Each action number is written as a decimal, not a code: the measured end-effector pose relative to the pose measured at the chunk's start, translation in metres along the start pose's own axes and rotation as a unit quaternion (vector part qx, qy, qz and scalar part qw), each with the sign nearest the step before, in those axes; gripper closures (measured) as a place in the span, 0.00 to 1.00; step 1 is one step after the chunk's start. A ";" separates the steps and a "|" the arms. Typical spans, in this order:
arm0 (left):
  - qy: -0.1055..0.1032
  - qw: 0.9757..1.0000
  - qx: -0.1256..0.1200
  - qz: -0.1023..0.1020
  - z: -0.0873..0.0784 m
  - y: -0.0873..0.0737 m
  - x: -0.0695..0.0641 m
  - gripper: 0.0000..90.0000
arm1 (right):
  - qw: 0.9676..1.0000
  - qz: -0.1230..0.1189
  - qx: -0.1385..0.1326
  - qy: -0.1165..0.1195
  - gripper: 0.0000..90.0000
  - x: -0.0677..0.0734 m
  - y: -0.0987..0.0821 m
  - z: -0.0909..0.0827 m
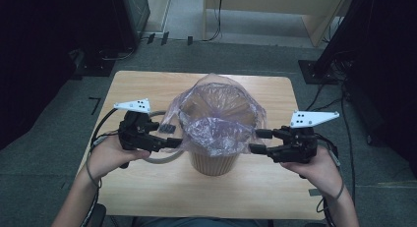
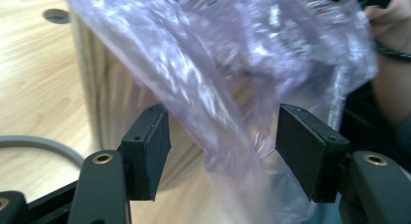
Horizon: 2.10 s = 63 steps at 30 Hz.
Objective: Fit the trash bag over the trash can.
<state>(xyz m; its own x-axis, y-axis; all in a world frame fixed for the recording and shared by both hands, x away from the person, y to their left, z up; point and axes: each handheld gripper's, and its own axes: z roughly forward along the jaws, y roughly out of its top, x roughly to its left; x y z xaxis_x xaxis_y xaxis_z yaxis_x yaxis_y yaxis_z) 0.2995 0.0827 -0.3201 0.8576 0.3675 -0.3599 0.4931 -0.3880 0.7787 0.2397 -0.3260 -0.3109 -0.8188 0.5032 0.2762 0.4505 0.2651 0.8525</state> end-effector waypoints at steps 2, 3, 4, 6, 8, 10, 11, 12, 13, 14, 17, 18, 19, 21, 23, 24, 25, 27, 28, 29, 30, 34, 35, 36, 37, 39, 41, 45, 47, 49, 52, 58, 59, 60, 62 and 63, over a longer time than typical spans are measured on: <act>0.006 1.000 -0.003 -0.004 0.003 -0.001 0.003 0.41 | 1.000 -0.002 0.008 -0.008 0.47 -0.001 -0.003 0.003; 0.005 1.000 -0.006 -0.005 0.005 -0.001 0.004 0.41 | 1.000 -0.002 0.012 -0.011 0.47 -0.002 -0.003 0.005; 0.005 1.000 -0.009 -0.007 0.006 -0.002 0.006 0.42 | 1.000 -0.001 0.014 -0.012 0.47 -0.002 -0.004 0.008; 0.004 1.000 -0.012 -0.008 0.007 -0.003 0.007 0.45 | 1.000 -0.004 0.021 -0.023 0.50 -0.003 -0.005 0.011; 0.002 1.000 -0.009 -0.012 0.009 -0.004 0.008 0.50 | 0.999 -0.005 0.028 -0.034 0.55 -0.003 -0.006 0.013; 0.002 1.000 -0.005 -0.007 0.010 -0.005 0.008 0.56 | 0.999 0.002 0.030 -0.044 0.66 -0.004 -0.006 0.013; 0.001 1.000 -0.002 -0.007 0.010 -0.006 0.008 0.63 | 0.998 0.007 0.033 -0.048 0.73 -0.004 -0.006 0.012; 0.001 1.000 0.001 -0.010 0.010 -0.006 0.007 0.67 | 0.998 0.010 0.033 -0.047 0.77 -0.004 -0.006 0.012; 0.001 1.000 0.004 -0.012 0.010 -0.005 0.007 0.72 | 0.998 0.012 0.035 -0.046 0.82 -0.004 -0.006 0.013; -0.003 1.000 0.007 -0.013 0.010 -0.005 0.006 0.77 | 0.998 0.011 0.039 -0.046 0.86 -0.004 -0.006 0.013; -0.010 1.000 0.016 -0.012 0.012 -0.006 0.006 0.89 | 0.998 0.017 0.046 -0.042 0.96 -0.004 -0.007 0.016; -0.009 1.000 0.018 -0.012 0.012 -0.007 0.006 0.92 | 0.998 0.020 0.050 -0.039 0.99 -0.004 -0.007 0.016; -0.010 1.000 0.021 -0.013 0.012 -0.007 0.007 0.95 | 0.998 0.021 0.053 -0.036 1.00 -0.004 -0.007 0.017; -0.007 1.000 0.024 -0.014 0.011 -0.008 0.009 0.98 | 0.997 0.019 0.060 -0.035 1.00 -0.005 -0.008 0.018; -0.004 1.000 0.025 -0.017 0.010 -0.009 0.012 0.99 | 0.997 0.019 0.064 -0.034 1.00 -0.006 -0.009 0.019; -0.004 0.999 0.026 -0.018 0.010 -0.010 0.013 1.00 | 0.997 0.021 0.064 -0.035 1.00 -0.007 -0.010 0.019; -0.001 1.000 0.024 -0.019 0.010 -0.010 0.014 1.00 | 0.997 0.022 0.066 -0.035 1.00 -0.007 -0.010 0.020; 0.003 0.999 0.027 -0.019 0.011 -0.011 0.015 1.00 | 0.997 0.025 0.069 -0.033 1.00 -0.009 -0.011 0.021; 0.009 0.999 0.031 -0.019 0.011 -0.012 0.017 1.00 | 0.997 0.024 0.069 -0.034 1.00 -0.009 -0.012 0.021; 0.013 0.999 0.033 -0.020 0.012 -0.013 0.018 1.00 | 0.997 0.024 0.071 -0.033 1.00 -0.009 -0.012 0.022; 0.015 0.999 0.034 -0.023 0.012 -0.014 0.020 1.00 | 0.997 0.024 0.072 -0.032 1.00 -0.010 -0.013 0.023; 0.027 0.999 0.029 -0.024 0.012 -0.015 0.024 1.00 | 0.996 0.021 0.076 -0.032 1.00 -0.010 -0.014 0.026; 0.037 0.999 0.029 -0.021 0.012 -0.015 0.025 1.00 | 0.996 0.023 0.078 -0.033 1.00 -0.011 -0.015 0.026; 0.052 0.998 0.034 -0.019 0.012 -0.015 0.026 1.00 | 0.996 0.023 0.076 -0.036 1.00 -0.012 -0.015 0.026; 0.058 0.997 0.035 -0.022 0.012 -0.016 0.027 1.00 | 0.996 0.027 0.077 -0.038 1.00 -0.014 -0.016 0.025; 0.051 0.998 0.025 -0.030 0.012 -0.017 0.030 1.00 | 0.996 0.030 0.074 -0.040 1.00 -0.017 -0.017 0.025; 0.048 0.998 0.013 -0.033 0.010 -0.017 0.032 0.98 | 0.996 0.032 0.074 -0.041 1.00 -0.017 -0.018 0.024; 0.001 0.999 -0.015 -0.037 -0.002 -0.013 0.030 0.81 | 0.997 0.023 0.066 -0.017 0.93 -0.016 -0.016 0.020; -0.009 0.999 -0.020 -0.033 -0.008 -0.010 0.026 0.74 | 0.998 0.016 0.053 -0.013 0.86 -0.014 -0.013 0.016; -0.008 0.999 -0.028 -0.024 -0.012 -0.008 0.023 0.71 | 0.999 0.012 0.047 -0.013 0.81 -0.014 -0.011 0.012; -0.012 0.999 -0.035 -0.014 -0.020 -0.003 0.019 0.67 | 0.999 -0.002 0.031 -0.020 0.72 -0.013 -0.009 0.006; -0.031 0.998 -0.051 -0.009 -0.035 0.005 0.011 0.54 | 0.999 -0.016 -0.002 -0.041 0.66 -0.014 -0.005 -0.003; -0.028 0.998 -0.053 -0.004 -0.037 0.006 0.010 0.53 | 0.999 -0.017 -0.006 -0.046 0.65 -0.014 -0.005 -0.004; -0.027 0.998 -0.053 -0.001 -0.039 0.007 0.009 0.51 | 0.999 -0.018 -0.008 -0.051 0.65 -0.015 -0.004 -0.005; -0.027 0.998 -0.056 0.001 -0.044 0.008 0.007 0.48 | 0.998 -0.018 -0.008 -0.059 0.65 -0.015 -0.004 -0.005; -0.021 0.998 -0.057 0.002 -0.046 0.008 0.007 0.46 | 0.998 -0.018 -0.010 -0.060 0.65 -0.015 -0.004 -0.005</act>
<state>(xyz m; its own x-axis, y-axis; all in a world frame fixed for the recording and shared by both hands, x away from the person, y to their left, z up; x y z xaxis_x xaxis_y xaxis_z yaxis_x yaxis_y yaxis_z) 0.3030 0.1207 -0.2929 0.8663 0.3286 -0.3763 0.4718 -0.2904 0.8325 0.2489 -0.3389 -0.3161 -0.7854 0.5886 0.1913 0.4130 0.2683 0.8703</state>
